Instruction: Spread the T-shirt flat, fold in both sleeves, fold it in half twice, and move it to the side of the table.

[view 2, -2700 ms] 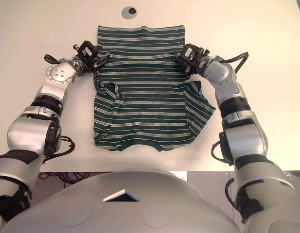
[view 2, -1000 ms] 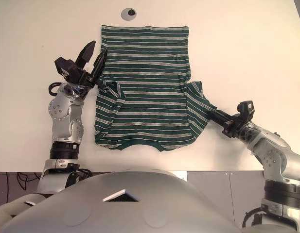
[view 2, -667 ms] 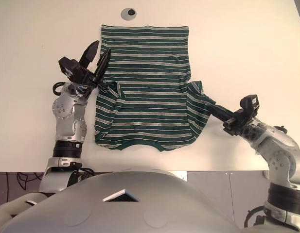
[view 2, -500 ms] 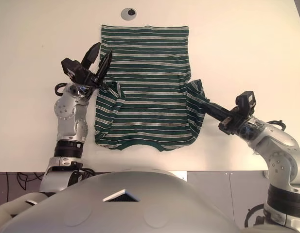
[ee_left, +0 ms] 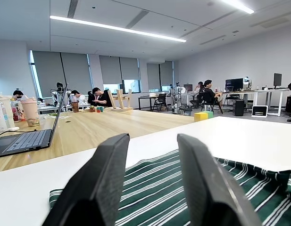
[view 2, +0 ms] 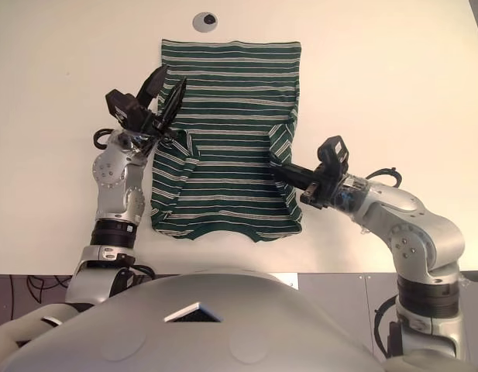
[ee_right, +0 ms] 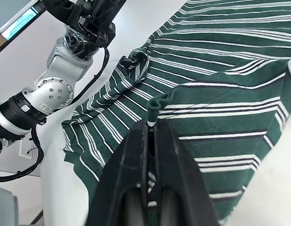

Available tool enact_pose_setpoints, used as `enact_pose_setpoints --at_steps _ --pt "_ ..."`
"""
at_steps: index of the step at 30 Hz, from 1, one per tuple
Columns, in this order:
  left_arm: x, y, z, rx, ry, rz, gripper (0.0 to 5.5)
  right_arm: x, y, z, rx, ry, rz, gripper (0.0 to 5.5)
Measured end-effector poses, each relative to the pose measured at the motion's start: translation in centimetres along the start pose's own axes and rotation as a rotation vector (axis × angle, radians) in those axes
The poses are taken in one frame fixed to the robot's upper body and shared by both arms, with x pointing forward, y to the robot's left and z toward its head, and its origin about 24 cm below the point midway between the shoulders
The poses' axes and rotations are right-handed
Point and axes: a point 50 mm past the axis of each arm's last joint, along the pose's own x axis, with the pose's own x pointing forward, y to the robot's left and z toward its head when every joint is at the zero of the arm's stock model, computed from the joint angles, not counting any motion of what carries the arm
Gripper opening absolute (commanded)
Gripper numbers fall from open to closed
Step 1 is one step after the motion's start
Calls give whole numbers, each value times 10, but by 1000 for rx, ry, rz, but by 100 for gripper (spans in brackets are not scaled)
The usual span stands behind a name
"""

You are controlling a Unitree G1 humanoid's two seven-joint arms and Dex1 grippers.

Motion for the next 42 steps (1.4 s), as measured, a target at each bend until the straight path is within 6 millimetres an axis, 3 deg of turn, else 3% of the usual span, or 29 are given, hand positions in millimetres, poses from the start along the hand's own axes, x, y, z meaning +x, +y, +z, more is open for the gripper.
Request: enact_pose_setpoints --at_steps 6,10,15,17,19,21,23,29,34,42 --pt "-3 0 1 19 9 -36 185 -1 0 1 -2 -2 6 177" --pt "-34 -4 10 93 46 -220 185 -12 1 4 -45 -59 7 196" --pt "-90 24 31 296 293 -446 185 -51 -20 13 -347 -179 -93 196" --pt "-108 27 41 384 423 -625 185 -66 -25 5 -471 -137 -96 196" --pt "-118 32 52 425 544 -769 185 -78 -35 -10 -618 36 -155 196" --pt "-125 38 61 473 663 -870 185 -85 -42 -32 -720 208 -161 196" --pt "-133 43 60 553 751 -932 185 -85 -39 -43 -761 235 -106 196" --pt "-149 38 46 609 721 -952 185 -87 -28 -64 -961 300 84 196" --pt "-150 17 34 573 592 -944 185 -84 -22 -71 -1056 264 130 196" --pt "-150 8 26 545 521 -928 185 -72 -18 -74 -1147 197 150 196"
